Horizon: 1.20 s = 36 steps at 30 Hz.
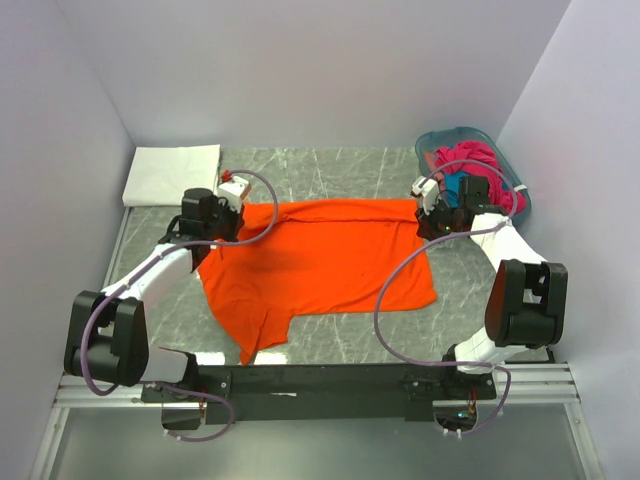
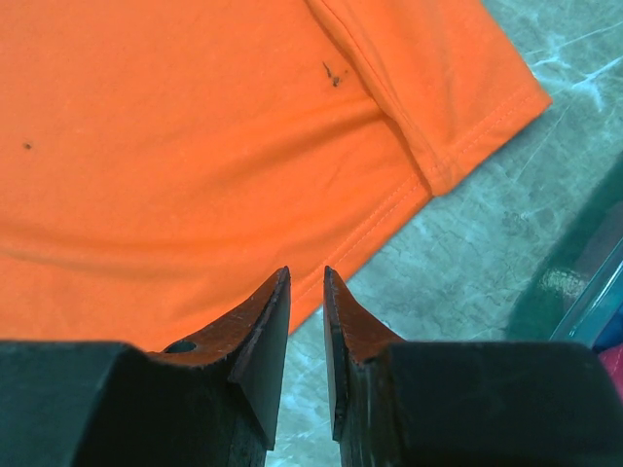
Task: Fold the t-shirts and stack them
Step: Fold the tshirt
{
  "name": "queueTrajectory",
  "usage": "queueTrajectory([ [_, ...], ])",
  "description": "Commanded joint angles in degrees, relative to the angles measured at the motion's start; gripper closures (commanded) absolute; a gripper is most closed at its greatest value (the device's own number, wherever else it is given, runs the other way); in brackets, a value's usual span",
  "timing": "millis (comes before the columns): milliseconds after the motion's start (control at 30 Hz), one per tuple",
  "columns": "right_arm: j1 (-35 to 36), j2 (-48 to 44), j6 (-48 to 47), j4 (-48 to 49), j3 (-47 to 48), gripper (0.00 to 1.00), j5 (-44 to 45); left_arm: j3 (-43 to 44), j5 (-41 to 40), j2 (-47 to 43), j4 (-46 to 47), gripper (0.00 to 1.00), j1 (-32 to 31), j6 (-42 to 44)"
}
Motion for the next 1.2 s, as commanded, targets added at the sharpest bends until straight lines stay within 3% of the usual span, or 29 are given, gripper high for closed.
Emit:
queueTrajectory([
  [0, -0.2, -2.2, 0.1, 1.1, -0.3, 0.72, -1.5, 0.8, -0.2, -2.0, -1.0, 0.99, -0.6, -0.5],
  [467, -0.1, -2.0, 0.4, 1.1, -0.4, 0.72, -1.6, 1.5, 1.3, 0.9, -5.1, 0.96, -2.9, -0.4],
  [500, -0.2, -2.1, 0.3, 1.2, -0.4, 0.72, -1.7, 1.8, 1.9, 2.1, -6.0, 0.93, -2.9, -0.4],
  [567, -0.1, -2.2, 0.6, 1.3, -0.2, 0.72, -1.7, 3.4, 4.5, 3.7, -10.0, 0.77, -2.9, -0.5],
  [633, -0.1, -2.2, 0.7, 1.3, -0.2, 0.72, -1.8, 4.6, 7.2, 5.5, -14.7, 0.55, -2.9, -0.7],
  [700, -0.2, -2.0, 0.8, 1.5, -0.2, 0.72, -1.8, 6.1, 10.5, 6.1, -16.8, 0.46, -2.9, -2.1],
  [767, -0.3, -2.0, 1.1, 1.6, 0.0, 0.72, -1.9, 7.2, 8.4, 5.3, -16.2, 0.41, -2.9, -4.3],
  [833, -0.1, -2.0, 1.3, 1.4, 0.3, 0.72, -2.3, 7.8, 1.8, 3.2, -13.9, 0.25, -2.8, -8.0],
  [867, -0.1, -1.9, 1.4, 1.2, 0.4, 0.72, -2.4, 8.3, -0.2, 2.9, -11.9, 0.23, -2.6, -8.9],
  [1000, -0.1, -2.6, 2.4, -0.3, 0.8, 0.72, -2.9, 15.5, 1.5, 10.9, -13.9, 0.24, 0.1, -13.1],
  [1033, -0.1, -3.1, 2.8, -0.6, 0.8, 0.72, -3.2, 19.0, 5.3, 13.3, -14.7, 0.30, 0.6, -12.9],
  [1167, 0.4, -4.2, 5.0, -3.2, 1.6, 0.70, -3.9, 27.2, 9.9, 24.4, -18.4, 0.36, 1.6, -13.3],
])
